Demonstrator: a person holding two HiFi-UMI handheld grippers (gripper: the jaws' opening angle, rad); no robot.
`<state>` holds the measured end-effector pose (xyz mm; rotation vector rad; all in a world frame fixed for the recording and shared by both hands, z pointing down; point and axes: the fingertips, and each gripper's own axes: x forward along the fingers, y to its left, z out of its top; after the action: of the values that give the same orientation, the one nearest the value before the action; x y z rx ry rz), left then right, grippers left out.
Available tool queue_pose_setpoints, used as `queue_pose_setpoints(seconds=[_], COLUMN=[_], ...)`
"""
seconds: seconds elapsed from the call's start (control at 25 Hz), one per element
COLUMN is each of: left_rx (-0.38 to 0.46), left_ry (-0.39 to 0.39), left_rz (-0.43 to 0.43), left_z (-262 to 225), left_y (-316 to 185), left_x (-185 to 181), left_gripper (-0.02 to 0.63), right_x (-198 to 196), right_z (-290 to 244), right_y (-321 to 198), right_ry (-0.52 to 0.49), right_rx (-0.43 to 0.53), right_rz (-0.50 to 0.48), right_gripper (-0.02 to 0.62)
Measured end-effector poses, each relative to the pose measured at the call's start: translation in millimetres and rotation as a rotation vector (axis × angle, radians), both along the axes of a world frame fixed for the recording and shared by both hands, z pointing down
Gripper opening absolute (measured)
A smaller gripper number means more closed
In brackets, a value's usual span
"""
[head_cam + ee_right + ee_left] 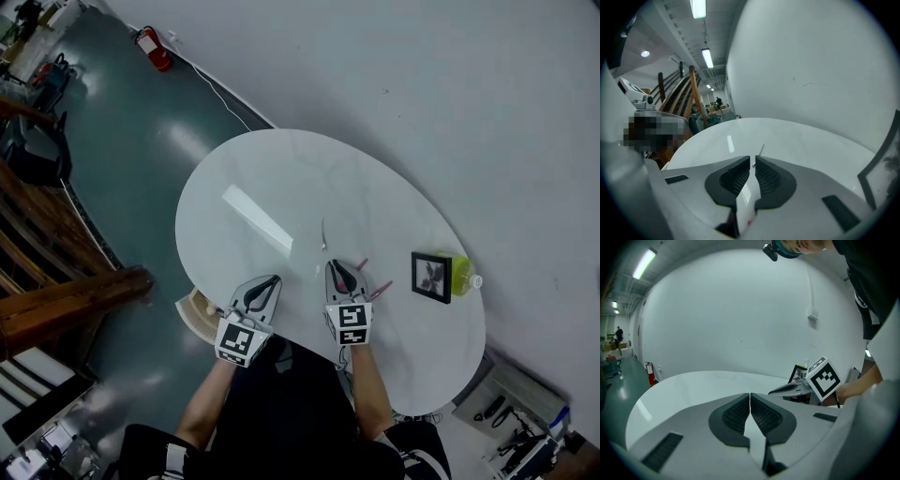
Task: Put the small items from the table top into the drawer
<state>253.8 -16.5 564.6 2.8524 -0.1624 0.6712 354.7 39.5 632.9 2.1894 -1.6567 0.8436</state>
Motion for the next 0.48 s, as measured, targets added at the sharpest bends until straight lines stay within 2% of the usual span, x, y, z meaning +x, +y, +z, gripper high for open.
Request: queue_pose_setpoints(seconds=[0.2,0.32,0.48], left_rx=[-0.025,-0.040,-0.036], left_ry=[-0.008,-0.016,-0.028], left_rz=[-0.004,-0.015,-0.049], left_z=[3.3,5.9,1.3], left_y=[1.8,-1.8,-12.3], left_x=[2.4,3.0,5.0], left_gripper=[0.021,0.021,0.021], right_x=[6.9,10.7,14.2], right_z=[13.9,26.1,36.9], right_y=[-12.1,-19.3,-25.5], right_ry=[-0.045,-0.080,-0.092], right_rx=[-0.024,-0.063,-0.100], right_rz=[0.003,0.003,-0.002], right_gripper=[0.041,0.127,0.139])
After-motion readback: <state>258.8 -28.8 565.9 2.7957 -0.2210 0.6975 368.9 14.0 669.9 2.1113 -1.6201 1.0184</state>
